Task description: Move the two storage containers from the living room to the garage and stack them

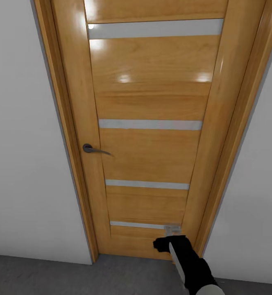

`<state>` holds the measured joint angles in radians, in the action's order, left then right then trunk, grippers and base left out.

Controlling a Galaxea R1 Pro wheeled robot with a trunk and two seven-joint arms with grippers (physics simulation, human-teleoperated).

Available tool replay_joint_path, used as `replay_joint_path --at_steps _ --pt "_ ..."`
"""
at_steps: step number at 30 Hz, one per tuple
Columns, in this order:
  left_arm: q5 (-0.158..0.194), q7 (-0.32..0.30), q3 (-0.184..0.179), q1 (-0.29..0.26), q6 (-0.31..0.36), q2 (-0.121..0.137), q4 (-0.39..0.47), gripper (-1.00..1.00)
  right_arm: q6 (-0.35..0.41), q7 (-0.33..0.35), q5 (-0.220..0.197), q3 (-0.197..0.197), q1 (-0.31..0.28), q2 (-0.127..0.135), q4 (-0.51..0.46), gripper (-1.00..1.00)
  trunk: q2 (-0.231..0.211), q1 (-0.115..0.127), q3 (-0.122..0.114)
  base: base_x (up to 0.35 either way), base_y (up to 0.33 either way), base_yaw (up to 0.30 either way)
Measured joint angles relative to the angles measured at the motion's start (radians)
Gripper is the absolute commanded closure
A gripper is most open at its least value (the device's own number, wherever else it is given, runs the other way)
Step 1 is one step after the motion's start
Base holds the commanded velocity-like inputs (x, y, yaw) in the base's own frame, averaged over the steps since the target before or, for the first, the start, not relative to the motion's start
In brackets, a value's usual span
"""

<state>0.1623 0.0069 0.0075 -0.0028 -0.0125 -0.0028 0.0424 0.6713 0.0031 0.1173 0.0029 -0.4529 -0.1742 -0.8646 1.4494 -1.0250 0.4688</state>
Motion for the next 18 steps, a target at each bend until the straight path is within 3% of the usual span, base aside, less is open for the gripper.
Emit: replay_joint_path --at_steps 6,11,13,18 --pt "0.000 0.000 0.000 0.000 0.000 0.000 0.000 -1.00 0.015 0.006 -0.006 0.016 -0.132 0.000 -0.002 -1.00 0.000 0.000 0.000 0.000 0.000 0.000" --pt "-0.001 0.000 0.001 0.000 0.000 -0.001 0.000 -1.00 0.004 0.008 -0.010 0.114 -0.193 0.000 -0.013 -1.00 0.000 0.000 0.000 0.000 0.000 0.000" --pt "-0.001 0.000 0.001 0.000 0.000 -0.001 0.000 -1.00 -0.007 0.008 -0.012 0.191 -0.206 0.000 -0.057 -1.00 0.000 0.000 0.000 0.000 0.000 0.000" --pt "-0.001 0.000 0.001 0.000 0.000 -0.002 0.000 -1.00 -0.030 0.008 -0.012 0.278 -0.211 0.000 -0.145 -1.00 0.000 0.000 0.000 0.000 0.000 0.000"
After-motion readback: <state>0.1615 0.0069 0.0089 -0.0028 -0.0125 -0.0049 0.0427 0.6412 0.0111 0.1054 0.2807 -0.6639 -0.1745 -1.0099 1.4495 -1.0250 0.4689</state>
